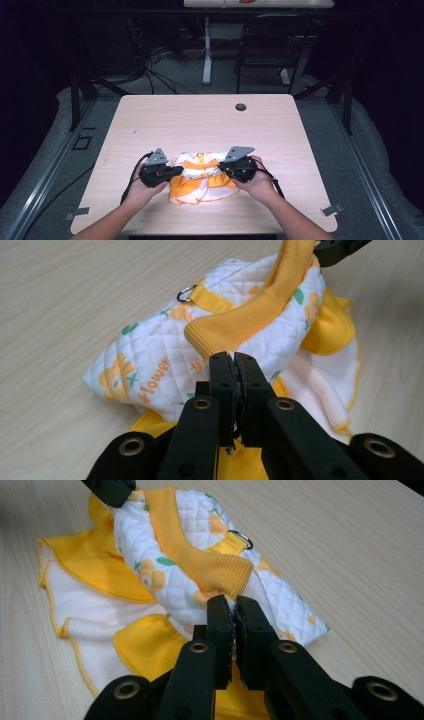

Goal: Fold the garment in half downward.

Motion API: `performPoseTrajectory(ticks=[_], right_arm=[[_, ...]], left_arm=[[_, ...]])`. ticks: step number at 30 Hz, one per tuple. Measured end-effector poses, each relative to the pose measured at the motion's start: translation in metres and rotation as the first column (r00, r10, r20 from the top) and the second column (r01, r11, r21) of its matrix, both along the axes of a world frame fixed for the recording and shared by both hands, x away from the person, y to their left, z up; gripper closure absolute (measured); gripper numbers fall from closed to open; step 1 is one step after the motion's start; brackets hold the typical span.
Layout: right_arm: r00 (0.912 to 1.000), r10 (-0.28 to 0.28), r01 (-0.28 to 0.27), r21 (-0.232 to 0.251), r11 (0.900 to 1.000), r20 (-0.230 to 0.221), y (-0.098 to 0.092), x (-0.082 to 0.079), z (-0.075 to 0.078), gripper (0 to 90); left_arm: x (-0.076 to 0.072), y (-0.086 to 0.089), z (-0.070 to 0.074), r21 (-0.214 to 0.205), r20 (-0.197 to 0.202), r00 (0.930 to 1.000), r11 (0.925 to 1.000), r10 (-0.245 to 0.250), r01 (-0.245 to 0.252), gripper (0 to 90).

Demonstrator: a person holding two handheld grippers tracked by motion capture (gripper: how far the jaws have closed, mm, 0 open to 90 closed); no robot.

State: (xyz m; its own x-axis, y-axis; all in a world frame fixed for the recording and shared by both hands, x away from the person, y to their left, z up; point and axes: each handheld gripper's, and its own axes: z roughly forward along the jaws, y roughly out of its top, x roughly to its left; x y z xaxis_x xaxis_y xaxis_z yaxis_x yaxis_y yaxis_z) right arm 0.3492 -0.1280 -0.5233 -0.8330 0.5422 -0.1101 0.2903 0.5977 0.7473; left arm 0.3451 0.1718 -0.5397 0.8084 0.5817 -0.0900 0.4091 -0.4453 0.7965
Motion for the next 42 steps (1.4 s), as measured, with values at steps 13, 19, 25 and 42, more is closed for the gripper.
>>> performPoseTrajectory(ticks=[13, 19, 25, 42], right_arm=[[0.9987, -0.042, 0.044, 0.065, 0.9969, -0.030, -0.014, -0.013, -0.004, 77.0], [0.9975, -0.071, 0.070, 0.116, 0.9908, -0.002, -0.017, -0.011, 0.009, 81.3], [0.9944, -0.101, 0.104, 0.105, 0.9890, -0.028, -0.009, 0.019, 0.007, 89.1], [0.9904, 0.057, -0.048, 0.076, 0.9960, -0.126, -0.004, 0.007, -0.004, 88.4]], left_arm=[[-0.021, 0.002, 0.009, -0.088, 0.006, 0.9985, 0.9946, -0.054, 0.054, 68.4], [-0.009, 0.010, 0.018, -0.098, 0.024, 0.9993, 0.9948, 0.030, -0.027, 73.9], [0.016, 0.006, 0.001, -0.009, -0.037, 0.9938, 0.9944, 0.105, -0.106, 89.5], [-0.020, -0.018, -0.005, -0.047, -0.071, 0.9938, 0.9955, -0.086, 0.083, 89.7]])
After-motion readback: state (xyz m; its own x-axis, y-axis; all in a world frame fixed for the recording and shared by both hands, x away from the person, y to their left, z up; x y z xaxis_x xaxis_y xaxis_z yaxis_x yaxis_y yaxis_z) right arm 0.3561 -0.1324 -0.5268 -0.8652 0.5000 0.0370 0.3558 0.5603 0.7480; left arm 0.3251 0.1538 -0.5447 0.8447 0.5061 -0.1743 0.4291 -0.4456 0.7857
